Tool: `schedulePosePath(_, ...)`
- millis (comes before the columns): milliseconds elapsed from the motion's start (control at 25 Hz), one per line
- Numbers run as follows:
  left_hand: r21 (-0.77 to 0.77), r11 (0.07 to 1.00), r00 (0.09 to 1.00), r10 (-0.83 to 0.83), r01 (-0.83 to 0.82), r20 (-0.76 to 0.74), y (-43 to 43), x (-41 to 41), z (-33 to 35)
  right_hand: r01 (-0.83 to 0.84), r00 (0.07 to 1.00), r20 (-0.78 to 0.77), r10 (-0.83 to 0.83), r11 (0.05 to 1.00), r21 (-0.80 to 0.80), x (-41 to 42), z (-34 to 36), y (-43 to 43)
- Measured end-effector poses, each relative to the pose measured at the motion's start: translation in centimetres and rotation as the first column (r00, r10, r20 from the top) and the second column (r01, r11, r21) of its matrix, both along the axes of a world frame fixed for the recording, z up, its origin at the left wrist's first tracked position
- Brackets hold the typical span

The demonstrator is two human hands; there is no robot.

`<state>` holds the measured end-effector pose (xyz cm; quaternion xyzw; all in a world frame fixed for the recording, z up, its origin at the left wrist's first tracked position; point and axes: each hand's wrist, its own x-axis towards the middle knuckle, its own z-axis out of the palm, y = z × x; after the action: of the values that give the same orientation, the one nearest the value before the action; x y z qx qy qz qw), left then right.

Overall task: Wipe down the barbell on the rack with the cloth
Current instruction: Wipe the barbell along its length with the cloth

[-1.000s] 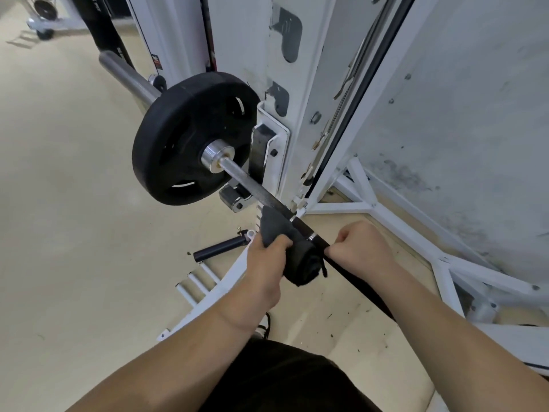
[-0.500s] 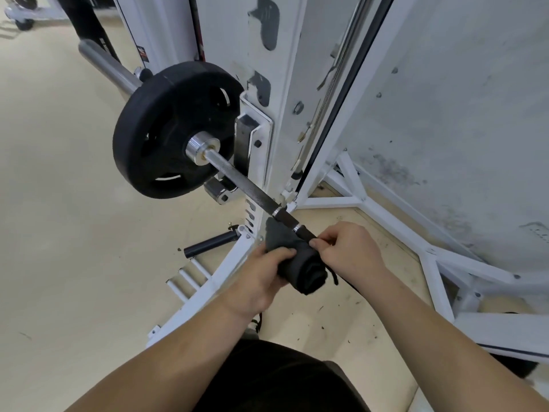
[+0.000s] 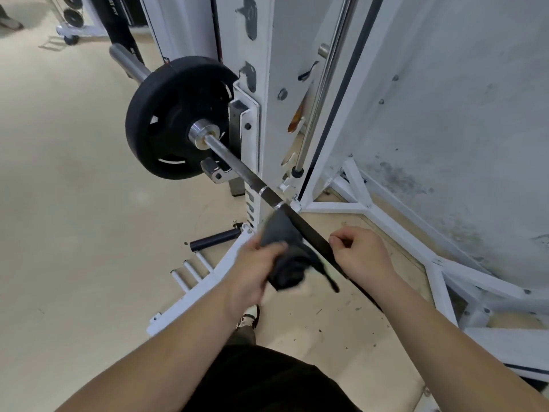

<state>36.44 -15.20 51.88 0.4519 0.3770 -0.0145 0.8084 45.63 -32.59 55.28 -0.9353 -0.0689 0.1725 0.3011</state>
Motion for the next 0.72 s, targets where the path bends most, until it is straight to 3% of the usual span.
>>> schedulePosePath(40, 0.242, 0.968, 0.997, 0.071, -0.065, -0.015, 1.4, 1.0, 0.4, -0.003, 1.000, -0.013, 0.003, 1.000, 0.000, -0.1, 0.0, -0.5)
schedulePosePath(80, 0.524, 0.850, 0.997, 0.070, -0.048, -0.021, 3.1, 2.3, 1.0, -0.002, 1.000, -0.029, 0.002, 1.000, 0.002, -0.1, -0.1, -0.9)
schedulePosePath(120, 0.766, 0.641, 0.999, -0.034, 0.054, -0.042, 4.6, 3.8, 1.5, 0.004, 0.999, -0.044, -0.003, 1.000, 0.006, -0.2, -0.1, -1.4)
schedulePosePath(160, 0.904, 0.387, 0.975, -0.188, 0.180, -0.114, 5.7, 5.3, 1.7, 0.007, 0.998, -0.056, -0.007, 1.000, 0.007, -0.3, -0.1, -1.7)
schedulePosePath(200, 0.945, 0.144, 0.925, -0.292, 0.295, -0.244, 5.9, 6.5, 1.4, 0.003, 0.998, -0.058, -0.003, 1.000, 0.003, -0.4, -0.1, -2.0)
schedulePosePath(240, 0.925, -0.014, 0.870, -0.333, 0.380, -0.363, 5.1, 7.3, 1.1, -0.007, 0.998, -0.055, 0.007, 1.000, -0.005, -0.6, -0.2, -2.4)
schedulePosePath(360, 0.852, -0.276, 0.678, -0.517, 0.445, -0.522, -0.2, 6.5, -0.1, -0.030, 0.998, -0.060, 0.029, 0.999, -0.029, -1.3, 0.0, -4.6)
schedulePosePath(440, 0.847, -0.340, 0.574, -0.626, 0.408, -0.528, -0.3, 5.8, -0.1, -0.032, 0.998, -0.052, 0.029, 0.998, -0.054, -1.9, 0.1, -7.0)
schedulePosePath(600, 0.868, -0.264, 0.763, -0.415, 0.420, -0.495, -2.3, 6.4, 0.5, 0.015, 0.999, -0.047, -0.019, 0.996, -0.086, -3.9, -0.3, -12.0)
schedulePosePath(640, 0.877, -0.266, 0.742, -0.468, 0.401, -0.481, -5.1, 5.5, 0.5, 0.019, 0.999, -0.045, -0.024, 0.995, -0.098, -4.5, -0.5, -12.9)
schedulePosePath(720, 0.894, -0.285, 0.587, -0.678, 0.345, -0.442, -9.0, 3.1, 0.3, 0.001, 1.000, -0.020, -0.004, 0.991, -0.136, -5.4, -0.8, -14.3)
